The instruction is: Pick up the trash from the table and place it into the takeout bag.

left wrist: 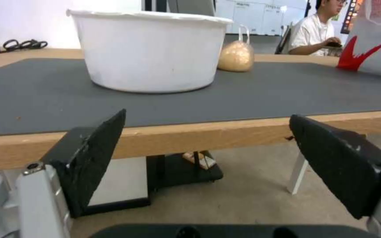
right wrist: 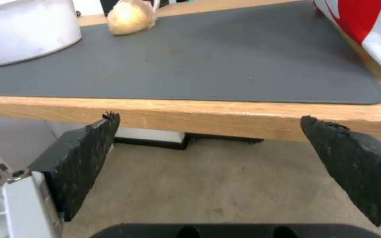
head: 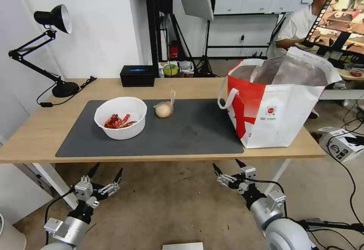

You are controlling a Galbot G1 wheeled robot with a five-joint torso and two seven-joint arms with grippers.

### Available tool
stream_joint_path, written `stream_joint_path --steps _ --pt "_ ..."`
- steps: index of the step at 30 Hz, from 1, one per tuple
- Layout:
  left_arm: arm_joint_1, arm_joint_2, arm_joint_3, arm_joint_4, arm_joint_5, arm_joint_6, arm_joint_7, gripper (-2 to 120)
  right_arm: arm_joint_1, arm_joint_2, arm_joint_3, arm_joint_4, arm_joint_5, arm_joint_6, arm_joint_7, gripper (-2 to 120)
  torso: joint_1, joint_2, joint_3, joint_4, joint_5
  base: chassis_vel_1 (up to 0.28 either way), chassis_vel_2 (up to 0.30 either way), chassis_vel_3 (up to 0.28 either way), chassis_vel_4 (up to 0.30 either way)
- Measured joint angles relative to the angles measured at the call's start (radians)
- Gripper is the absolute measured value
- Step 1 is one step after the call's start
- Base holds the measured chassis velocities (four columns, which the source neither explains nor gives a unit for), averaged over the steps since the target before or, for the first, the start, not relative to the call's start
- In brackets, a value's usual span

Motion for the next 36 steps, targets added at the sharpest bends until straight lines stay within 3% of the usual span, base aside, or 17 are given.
stream_joint_path --steps 8,16,24,27,32,36 --pt "0.001 -0.002 -0.003 0.010 0.001 -0.003 0.002 100 0.048 -0.013 -0.018 0.017 0.013 0.000 0.002 100 0.000 0.000 0.000 -0.0001 0.0000 0.000 0.000 0.000 0.000" --pt "0.002 0.001 -0.013 0.007 0.001 -0.004 0.002 100 0.281 -0.072 -0.107 -0.006 0.132 -0.018 -0.013 100 0.000 0.000 0.000 0.0000 0.0000 0.000 0.000 0.000 0.000" --pt "-0.007 0.001 -0.013 0.001 0.001 -0.001 0.001 100 0.637 -0.092 -0.323 -0.138 0.218 -0.057 -0.013 100 0.000 0.000 0.000 0.0002 -0.0003 0.000 0.000 0.000 0.000" --pt "-0.007 -0.007 -0.012 0.007 0.005 0.001 0.001 100 0.812 -0.043 -0.443 -0.251 0.240 -0.083 0.004 100 0.000 0.000 0.000 0.0000 0.0001 0.000 0.000 0.000 0.000" --pt "-0.005 -0.014 -0.012 0.012 0.010 0.001 0.000 100 0.945 0.023 -0.521 -0.370 0.250 -0.087 0.010 100 0.000 0.000 0.000 0.0002 -0.0001 0.000 0.000 0.000 0.000" --pt "-0.003 -0.019 -0.011 0.018 0.021 0.001 0.000 100 1.072 0.123 -0.586 -0.556 0.255 -0.102 -0.025 100 0.000 0.000 0.000 0.0003 0.0000 0.000 0.000 0.000 0.000"
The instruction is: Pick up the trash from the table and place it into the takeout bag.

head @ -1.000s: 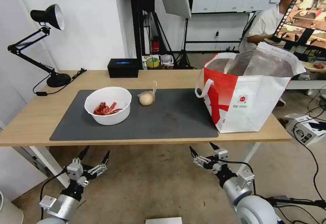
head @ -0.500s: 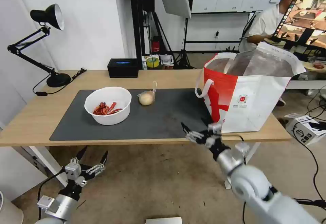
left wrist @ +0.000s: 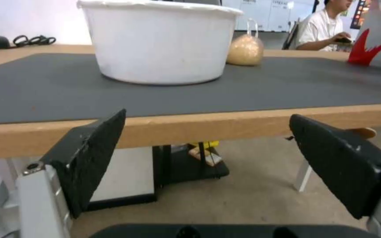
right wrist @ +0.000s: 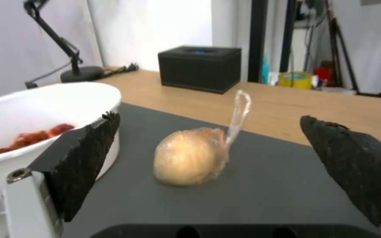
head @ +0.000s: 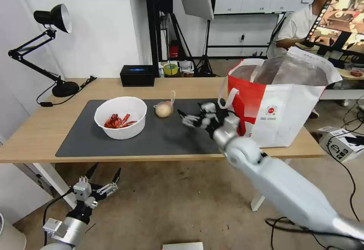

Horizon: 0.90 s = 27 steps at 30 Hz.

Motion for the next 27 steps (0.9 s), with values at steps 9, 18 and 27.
stream_joint_path --steps 9,18,27 --pt "0.012 -0.011 -0.004 -0.004 0.005 0.000 -0.001 100 0.125 0.160 -0.040 -0.306 0.010 -0.010 -0.081 100 0.000 0.000 0.000 -0.0002 -0.0002 0.000 0.000 0.000 0.000" --pt "0.017 -0.005 -0.016 -0.004 -0.002 0.000 -0.002 100 0.224 0.351 -0.039 -0.613 -0.051 -0.010 -0.174 100 0.000 0.000 0.000 -0.0001 -0.0002 0.000 0.000 0.000 0.000" --pt "0.010 -0.006 -0.013 0.004 -0.004 -0.002 -0.002 100 0.269 0.420 -0.037 -0.728 -0.093 -0.007 -0.230 100 0.000 0.000 0.000 -0.0002 -0.0002 0.000 0.000 0.000 0.000"
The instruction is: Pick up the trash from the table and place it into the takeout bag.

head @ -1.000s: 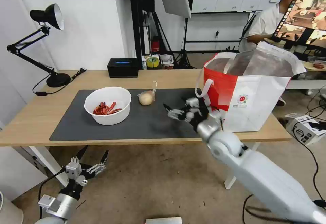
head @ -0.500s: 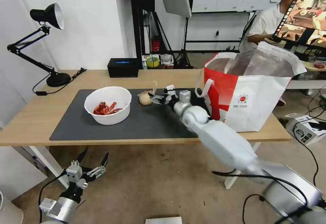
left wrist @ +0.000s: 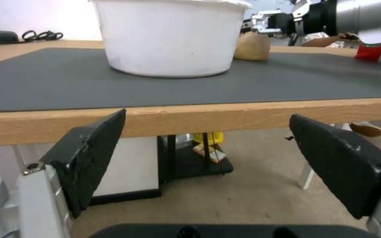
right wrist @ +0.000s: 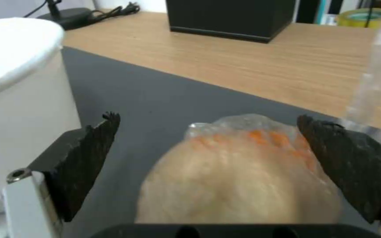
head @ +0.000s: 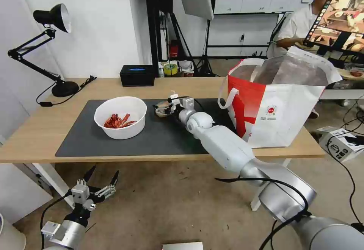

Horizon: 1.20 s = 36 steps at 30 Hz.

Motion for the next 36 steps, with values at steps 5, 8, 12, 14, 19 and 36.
stream_joint_path --steps 5,8,12,14,19,36 --pt "-0.004 0.001 -0.001 0.000 -0.006 -0.001 0.000 100 0.011 0.027 0.001 -0.035 -0.039 -0.011 -0.005 100 0.000 0.000 0.000 0.0000 0.0001 0.000 0.000 0.000 0.000" --pt "-0.004 0.002 -0.003 0.000 -0.008 -0.002 0.000 100 0.011 0.032 0.002 -0.044 -0.050 -0.016 -0.004 100 0.000 0.000 0.000 0.0000 0.0001 0.000 0.000 0.000 0.000" --pt "-0.001 0.002 -0.007 0.000 -0.011 -0.004 0.000 100 0.012 0.033 0.002 -0.047 -0.057 -0.021 -0.004 100 0.000 0.000 0.000 0.0000 0.0002 0.000 0.000 0.000 0.000" --pt "0.000 0.002 -0.008 -0.001 -0.011 -0.006 0.000 100 0.011 0.033 0.002 -0.048 -0.059 -0.023 -0.004 100 0.000 0.000 0.000 0.0000 0.0002 0.000 0.000 0.000 0.000" --pt "0.003 0.001 -0.013 -0.004 -0.012 -0.007 0.000 100 0.000 0.026 0.001 -0.035 -0.067 -0.031 -0.002 100 0.000 0.000 0.000 0.0000 0.0002 0.000 0.000 0.000 0.000" --pt "0.006 -0.001 -0.017 -0.006 -0.014 -0.014 0.001 100 -0.018 0.011 -0.005 -0.014 -0.073 -0.046 0.003 79 0.000 0.000 0.000 0.0000 0.0003 0.000 0.000 0.000 0.000"
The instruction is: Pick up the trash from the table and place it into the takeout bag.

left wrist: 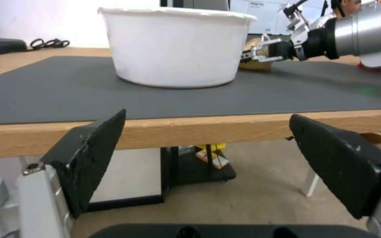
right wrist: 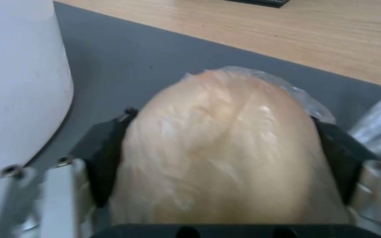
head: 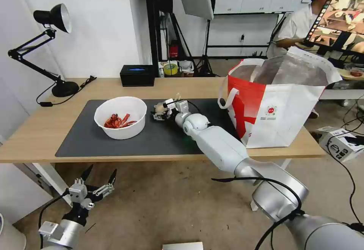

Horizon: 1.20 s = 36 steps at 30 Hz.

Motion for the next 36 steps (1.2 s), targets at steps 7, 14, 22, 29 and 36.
stream_joint_path --steps 7,14,22,29,36 --pt "0.002 0.000 -0.004 0.000 -0.002 -0.003 0.000 100 -0.002 -0.011 -0.003 0.013 0.000 -0.006 0.000 57 0.000 0.000 0.000 0.0000 0.0000 0.000 0.000 0.000 0.000" --pt "0.001 -0.004 0.000 0.000 -0.001 -0.005 0.001 100 -0.024 -0.040 -0.003 0.059 0.010 -0.017 0.014 34 0.000 0.000 0.000 0.0001 0.0000 0.000 0.000 0.000 0.000" --pt "0.002 -0.001 0.002 -0.010 0.000 -0.005 0.000 100 -0.092 -0.136 0.020 0.249 0.024 0.048 0.054 10 0.000 0.000 0.000 0.0001 0.0001 0.000 0.000 0.000 0.000" --pt "0.005 -0.002 0.007 -0.021 0.007 -0.005 0.000 100 -0.192 -0.253 0.082 0.484 -0.037 0.166 0.112 8 0.000 0.000 0.000 -0.0002 0.0004 0.000 0.000 0.000 0.000" --pt "0.010 -0.010 0.019 -0.032 0.020 -0.004 -0.002 100 -0.310 -0.368 0.171 0.782 -0.068 0.232 0.155 8 0.000 0.000 0.000 0.0000 0.0002 0.000 0.000 0.000 0.000"
